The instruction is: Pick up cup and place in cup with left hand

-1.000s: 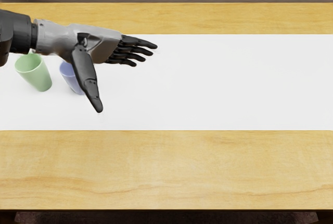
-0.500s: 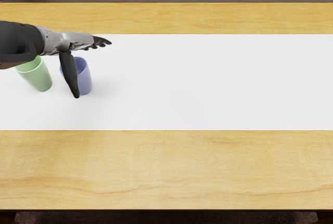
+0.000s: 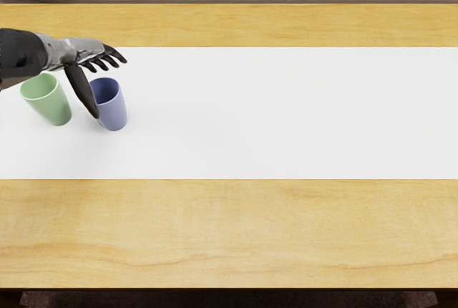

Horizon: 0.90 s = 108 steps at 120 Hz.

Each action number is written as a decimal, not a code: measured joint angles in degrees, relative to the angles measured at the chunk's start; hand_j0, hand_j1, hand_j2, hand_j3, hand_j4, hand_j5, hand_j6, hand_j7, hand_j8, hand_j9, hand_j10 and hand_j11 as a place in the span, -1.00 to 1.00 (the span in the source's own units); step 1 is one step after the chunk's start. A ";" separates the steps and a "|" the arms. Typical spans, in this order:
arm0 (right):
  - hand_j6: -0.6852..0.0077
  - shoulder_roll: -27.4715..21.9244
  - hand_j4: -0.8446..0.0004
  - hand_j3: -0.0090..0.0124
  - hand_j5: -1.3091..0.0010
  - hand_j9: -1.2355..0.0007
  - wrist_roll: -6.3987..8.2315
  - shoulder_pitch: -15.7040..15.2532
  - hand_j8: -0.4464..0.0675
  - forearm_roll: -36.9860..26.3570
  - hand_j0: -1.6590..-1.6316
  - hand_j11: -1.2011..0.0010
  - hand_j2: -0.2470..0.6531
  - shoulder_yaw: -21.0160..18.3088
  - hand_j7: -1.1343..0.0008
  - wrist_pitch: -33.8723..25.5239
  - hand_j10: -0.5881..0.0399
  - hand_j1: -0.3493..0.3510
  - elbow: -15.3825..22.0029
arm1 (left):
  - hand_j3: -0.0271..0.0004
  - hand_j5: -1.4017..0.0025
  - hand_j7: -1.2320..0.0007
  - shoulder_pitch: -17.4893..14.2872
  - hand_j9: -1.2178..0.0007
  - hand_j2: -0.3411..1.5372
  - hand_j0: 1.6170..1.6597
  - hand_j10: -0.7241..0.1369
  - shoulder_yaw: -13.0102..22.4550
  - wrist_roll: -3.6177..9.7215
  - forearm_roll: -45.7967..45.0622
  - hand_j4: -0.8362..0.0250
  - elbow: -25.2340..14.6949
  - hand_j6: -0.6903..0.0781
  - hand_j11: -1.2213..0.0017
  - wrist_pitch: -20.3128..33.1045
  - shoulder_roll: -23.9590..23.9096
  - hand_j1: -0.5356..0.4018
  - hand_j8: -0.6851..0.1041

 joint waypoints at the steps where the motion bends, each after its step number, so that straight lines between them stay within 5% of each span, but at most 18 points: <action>1: 0.98 0.00 1.00 -0.16 1.00 1.00 0.00 0.00 0.74 0.00 -0.93 1.00 -0.45 -0.01 1.00 -0.01 0.87 -1.00 -0.01 | 0.97 0.63 0.59 0.05 0.58 -0.59 0.92 0.22 0.00 0.00 0.02 0.48 0.21 0.27 0.58 0.05 -0.08 0.39 0.23; 42: 0.98 0.00 1.00 -0.16 1.00 1.00 0.01 0.09 0.74 -0.01 -0.93 1.00 -0.45 0.02 1.00 -0.18 0.87 -1.00 -0.08 | 0.97 0.59 0.53 0.17 0.53 -0.59 0.92 0.16 0.24 0.00 2.83 0.42 7.91 0.21 0.53 0.99 -5.46 0.33 0.17; 108: 0.98 0.00 1.00 -0.16 1.00 1.00 0.00 0.11 0.74 0.00 -0.93 1.00 -0.45 -0.02 1.00 -0.18 0.87 -1.00 -0.09 | 0.97 0.49 0.42 1.24 0.41 -0.58 0.92 0.04 0.98 0.00 3.60 0.29 12.23 0.07 0.41 1.40 -7.31 0.19 0.03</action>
